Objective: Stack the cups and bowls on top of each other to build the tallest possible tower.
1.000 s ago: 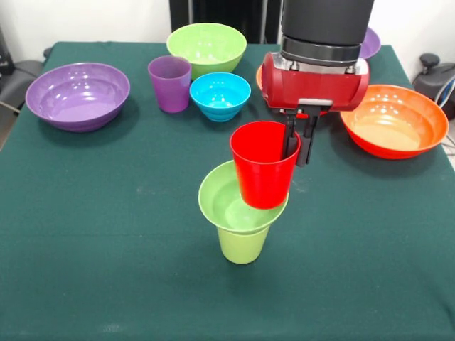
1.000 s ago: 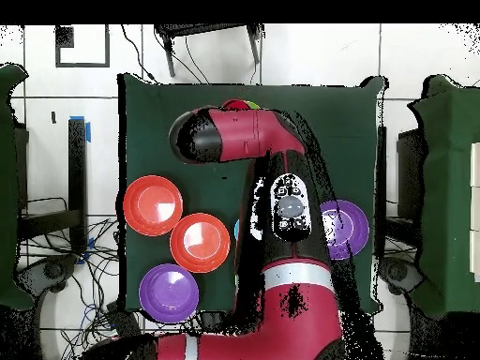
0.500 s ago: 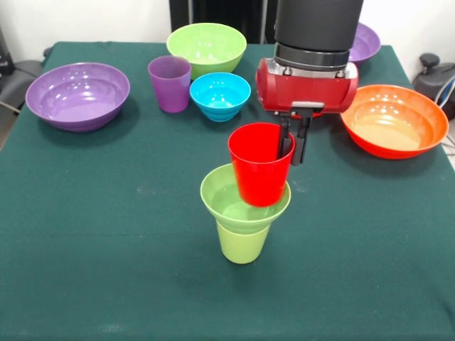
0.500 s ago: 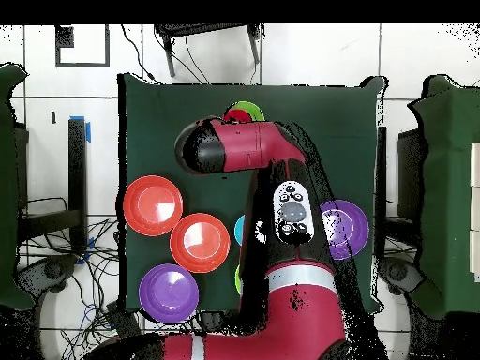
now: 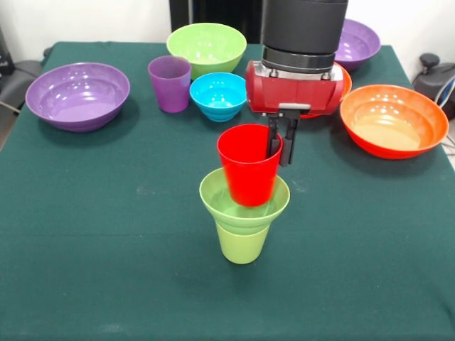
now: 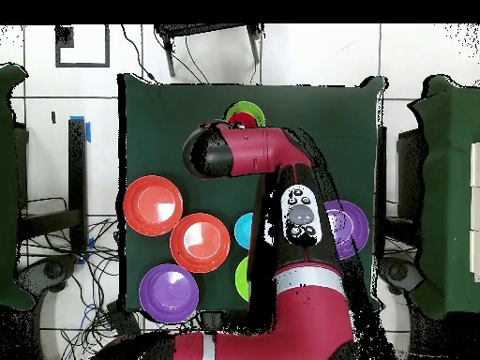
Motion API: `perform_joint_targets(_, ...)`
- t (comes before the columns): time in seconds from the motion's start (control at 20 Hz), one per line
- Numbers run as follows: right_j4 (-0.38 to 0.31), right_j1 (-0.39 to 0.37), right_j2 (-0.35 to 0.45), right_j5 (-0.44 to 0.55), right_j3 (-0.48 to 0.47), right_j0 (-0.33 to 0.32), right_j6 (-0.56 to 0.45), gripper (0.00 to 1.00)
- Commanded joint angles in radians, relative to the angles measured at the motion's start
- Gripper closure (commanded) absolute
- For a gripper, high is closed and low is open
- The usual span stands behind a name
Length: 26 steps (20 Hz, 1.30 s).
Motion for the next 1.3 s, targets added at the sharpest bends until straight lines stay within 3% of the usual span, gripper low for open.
perform_joint_targets(0.05, -0.075, 0.010, 0.052, -0.041, 0.063, -0.018, -0.013, 1.00)
perform_joint_targets(0.8, -0.033, 0.030, 0.043, 0.039, -0.035, 0.029, 0.019, 1.00)
perform_joint_targets(1.1, -0.044, 0.009, 0.031, 0.005, 0.020, 0.023, 0.027, 1.00)
perform_joint_targets(1.3, -0.044, 0.022, 0.036, 0.033, -0.010, 0.015, 0.003, 1.00)
